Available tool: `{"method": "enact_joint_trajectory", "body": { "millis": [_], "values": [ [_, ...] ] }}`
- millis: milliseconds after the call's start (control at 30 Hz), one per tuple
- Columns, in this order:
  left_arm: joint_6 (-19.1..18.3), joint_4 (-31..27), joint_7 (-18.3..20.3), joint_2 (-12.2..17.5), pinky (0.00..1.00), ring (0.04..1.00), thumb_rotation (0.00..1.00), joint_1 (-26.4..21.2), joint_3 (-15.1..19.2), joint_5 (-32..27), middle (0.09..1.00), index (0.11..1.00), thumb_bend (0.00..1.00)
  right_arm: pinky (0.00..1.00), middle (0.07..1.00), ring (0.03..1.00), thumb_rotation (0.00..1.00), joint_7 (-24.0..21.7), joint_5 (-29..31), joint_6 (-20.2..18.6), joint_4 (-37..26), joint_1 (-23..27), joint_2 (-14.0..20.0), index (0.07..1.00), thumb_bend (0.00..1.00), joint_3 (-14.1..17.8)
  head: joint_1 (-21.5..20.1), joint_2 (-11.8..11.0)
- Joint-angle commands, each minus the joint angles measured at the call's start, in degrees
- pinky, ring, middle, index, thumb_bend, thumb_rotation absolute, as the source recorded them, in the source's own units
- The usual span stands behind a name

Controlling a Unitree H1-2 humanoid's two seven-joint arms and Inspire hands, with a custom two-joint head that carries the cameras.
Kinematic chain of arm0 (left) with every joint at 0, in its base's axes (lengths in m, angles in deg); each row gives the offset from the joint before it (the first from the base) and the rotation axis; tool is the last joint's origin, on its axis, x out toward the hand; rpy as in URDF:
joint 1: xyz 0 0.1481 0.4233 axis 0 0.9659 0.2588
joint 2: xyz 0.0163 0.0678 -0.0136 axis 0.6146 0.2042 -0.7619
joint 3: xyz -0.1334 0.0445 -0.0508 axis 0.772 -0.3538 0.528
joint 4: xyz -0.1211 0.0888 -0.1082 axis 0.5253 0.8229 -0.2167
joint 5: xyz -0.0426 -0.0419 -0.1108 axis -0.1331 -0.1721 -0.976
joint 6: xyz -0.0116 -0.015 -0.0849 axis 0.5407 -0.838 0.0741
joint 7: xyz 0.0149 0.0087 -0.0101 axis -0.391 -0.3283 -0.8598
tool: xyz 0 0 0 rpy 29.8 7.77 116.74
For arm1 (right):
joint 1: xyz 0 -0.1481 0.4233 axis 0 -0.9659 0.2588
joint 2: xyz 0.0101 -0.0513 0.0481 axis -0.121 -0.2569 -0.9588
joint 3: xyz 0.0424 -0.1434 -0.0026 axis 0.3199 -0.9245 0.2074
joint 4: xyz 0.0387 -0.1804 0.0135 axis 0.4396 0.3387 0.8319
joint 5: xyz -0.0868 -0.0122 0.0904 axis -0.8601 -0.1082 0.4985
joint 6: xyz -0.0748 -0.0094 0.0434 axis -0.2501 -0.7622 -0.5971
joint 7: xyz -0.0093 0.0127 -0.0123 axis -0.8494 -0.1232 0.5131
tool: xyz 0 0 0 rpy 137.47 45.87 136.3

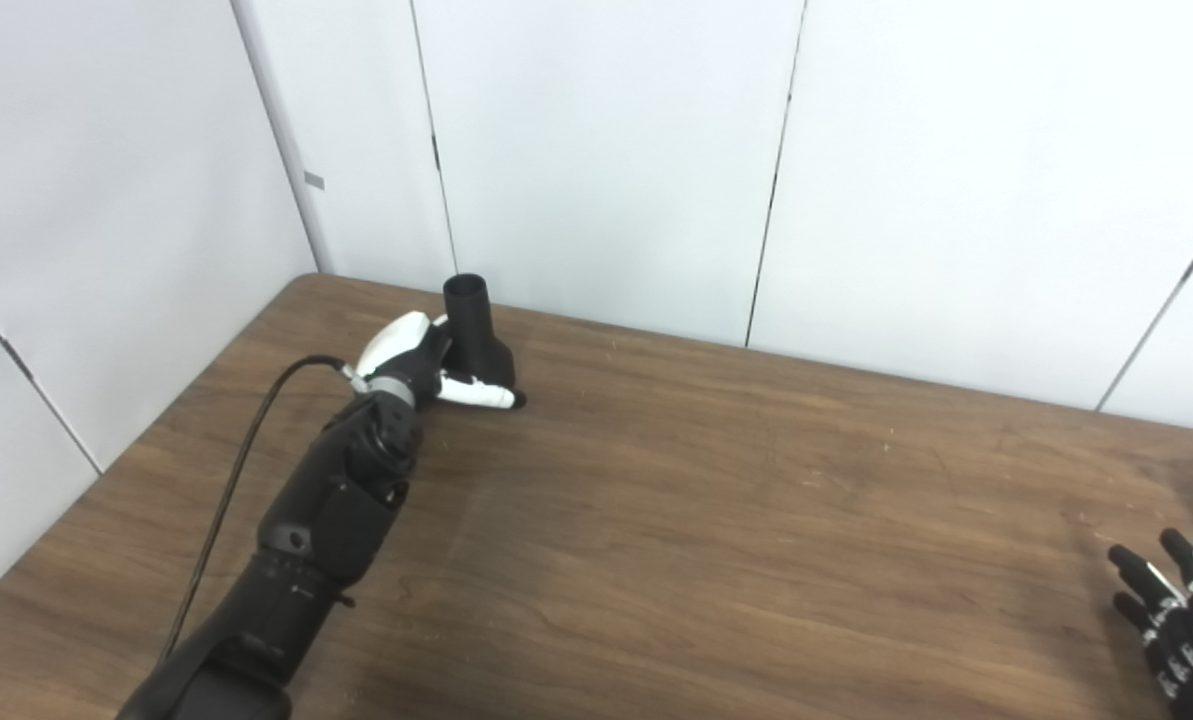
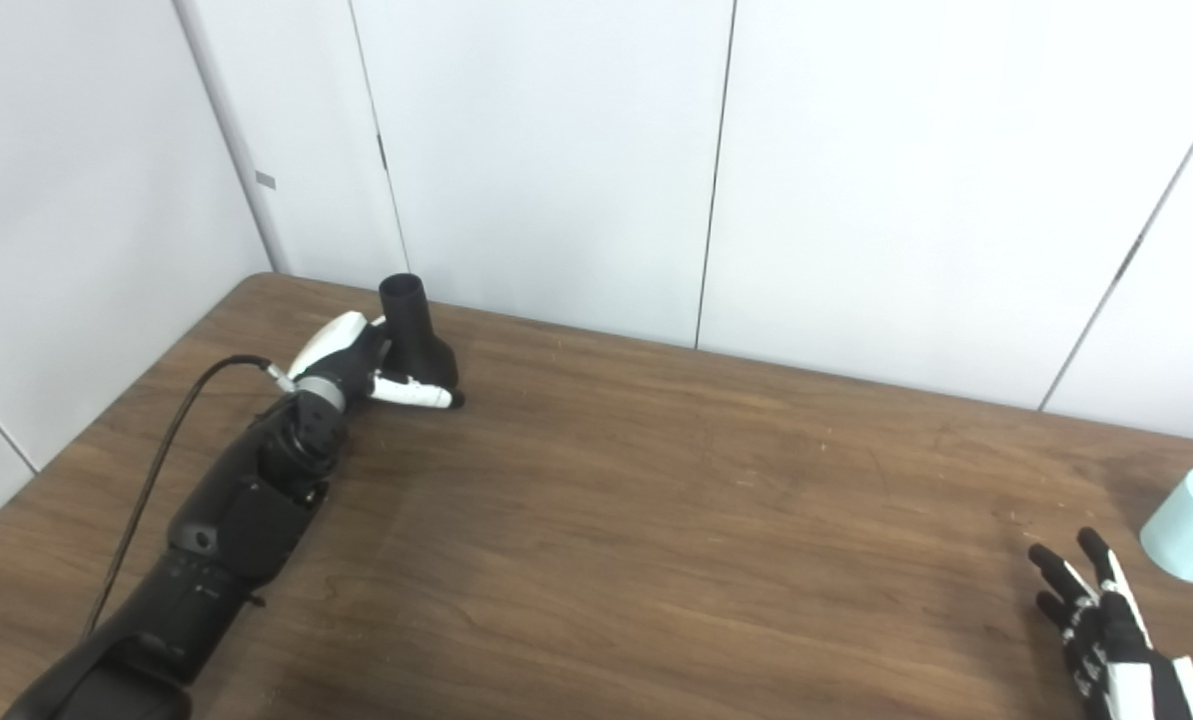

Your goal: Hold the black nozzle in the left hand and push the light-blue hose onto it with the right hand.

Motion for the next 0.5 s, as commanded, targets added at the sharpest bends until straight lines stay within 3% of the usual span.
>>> {"method": "enact_joint_trajectory", "body": {
  "millis": [0,233,467],
  "values": [
    [0.0,-0.7,-0.5,1.4,1.0,0.993,0.36,-2.9,0.1,1.4,0.94,0.883,0.96,0.94,0.894,0.965,0.99,-0.2,1.1,0.7,1.8,-2.6,-1.2,1.0,0.62,-0.6,-0.1,0.0],
    [0.0,0.3,-0.1,1.2,1.0,0.985,0.38,-3.0,0.5,0.4,0.927,0.876,0.97,0.93,0.892,0.963,0.99,-0.3,2.0,0.7,1.0,-2.9,-1.2,1.0,0.63,-0.3,-0.7,0.3],
    [0.0,1.6,0.3,1.0,1.0,0.944,0.33,-3.3,0.8,-0.9,0.842,0.861,0.94,0.93,0.896,0.956,0.91,0.1,3.2,1.5,0.7,-3.1,-1.9,1.0,0.7,0.2,-1.1,0.4]
  ]
}}
